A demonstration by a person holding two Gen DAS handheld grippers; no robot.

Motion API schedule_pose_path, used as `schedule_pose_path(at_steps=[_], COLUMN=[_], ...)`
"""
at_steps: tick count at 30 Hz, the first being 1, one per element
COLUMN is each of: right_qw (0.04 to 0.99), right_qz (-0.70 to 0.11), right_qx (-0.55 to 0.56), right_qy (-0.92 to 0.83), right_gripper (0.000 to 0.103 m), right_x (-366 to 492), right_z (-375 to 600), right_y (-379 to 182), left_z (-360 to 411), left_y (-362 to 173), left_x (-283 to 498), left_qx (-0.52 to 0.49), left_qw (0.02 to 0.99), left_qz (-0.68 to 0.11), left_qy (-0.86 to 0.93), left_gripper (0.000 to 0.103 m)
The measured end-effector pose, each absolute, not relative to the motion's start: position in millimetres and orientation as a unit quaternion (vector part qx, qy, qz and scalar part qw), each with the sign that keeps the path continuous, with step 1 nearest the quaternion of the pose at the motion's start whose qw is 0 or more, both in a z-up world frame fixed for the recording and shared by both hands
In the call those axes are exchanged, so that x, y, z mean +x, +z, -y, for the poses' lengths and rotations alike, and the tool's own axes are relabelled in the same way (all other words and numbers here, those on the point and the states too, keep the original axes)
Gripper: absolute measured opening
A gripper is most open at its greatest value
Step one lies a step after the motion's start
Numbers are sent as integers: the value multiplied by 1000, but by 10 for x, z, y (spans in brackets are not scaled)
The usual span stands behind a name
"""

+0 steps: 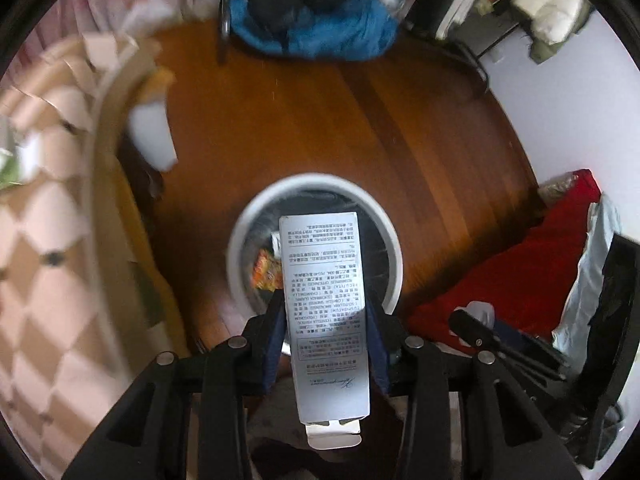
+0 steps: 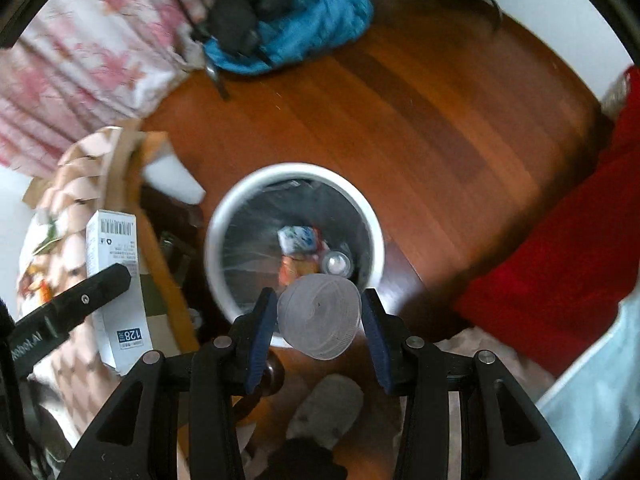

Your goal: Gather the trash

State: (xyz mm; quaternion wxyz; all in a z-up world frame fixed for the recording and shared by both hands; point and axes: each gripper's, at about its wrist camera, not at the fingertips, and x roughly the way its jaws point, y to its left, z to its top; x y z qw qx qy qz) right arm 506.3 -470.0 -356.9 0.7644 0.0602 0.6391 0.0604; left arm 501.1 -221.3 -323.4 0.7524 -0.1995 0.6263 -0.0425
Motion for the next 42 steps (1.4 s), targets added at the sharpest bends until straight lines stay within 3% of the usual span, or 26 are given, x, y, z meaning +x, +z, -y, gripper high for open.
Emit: schedule_pose_path(at_steps=[2,3,4,6,9,11,13,14,15,21,29,42], right_qw=[754,751,748,740,729,722,717,716,715,721,733,765], right_qz=[-651,-654,-657,-667,-677,-683,-687,-687,-687,-688,-680,-642], right_qx=[69,70,72,72,78,83,91,96,101,58,-6,-25], right_qy=[55,54,54,56,62,69,74,75,77,52,25,29], right_gripper=[45,45,45,45,46,48,75,95,102,103,103,103], right_x=[5153,5182,5223,5314,5404,5459,5484,5470,5461,5381,5202,4856], right_z=[4763,4773,4769,4773,4721,4698,4678,4687,4678,4656,4586,4510], right_y=[-3789,-3864,-3940,-4107,-4277,-4371,-4442,-4456,-4480,-4413,-4129,-3262], left_z=[2206,2204,2195,2181,2163,2164,2154,2149,2149,2133,2190,2116], left_y=[-3374,-3427,-3482,-3525,-3560,-3537,-3528,-3526,-3505,-3346,-3225,-2400], left_x=[5122,5165,5203,5239,5237,5197,5166,5141,5114,4833,4659,4338], left_qx=[-217,-219,-220,-224,-217,-202,-181,-168,-154,-84,-74,-68], left_qw=[741,737,733,734,732,738,746,750,755,788,791,826], left_qz=[-635,-638,-643,-641,-646,-644,-641,-640,-637,-605,-602,-553], left_qy=[-42,-40,-37,-29,-16,-5,7,15,21,78,81,80], left_gripper=[37,48,69,87,96,96,96,96,96,96,96,96])
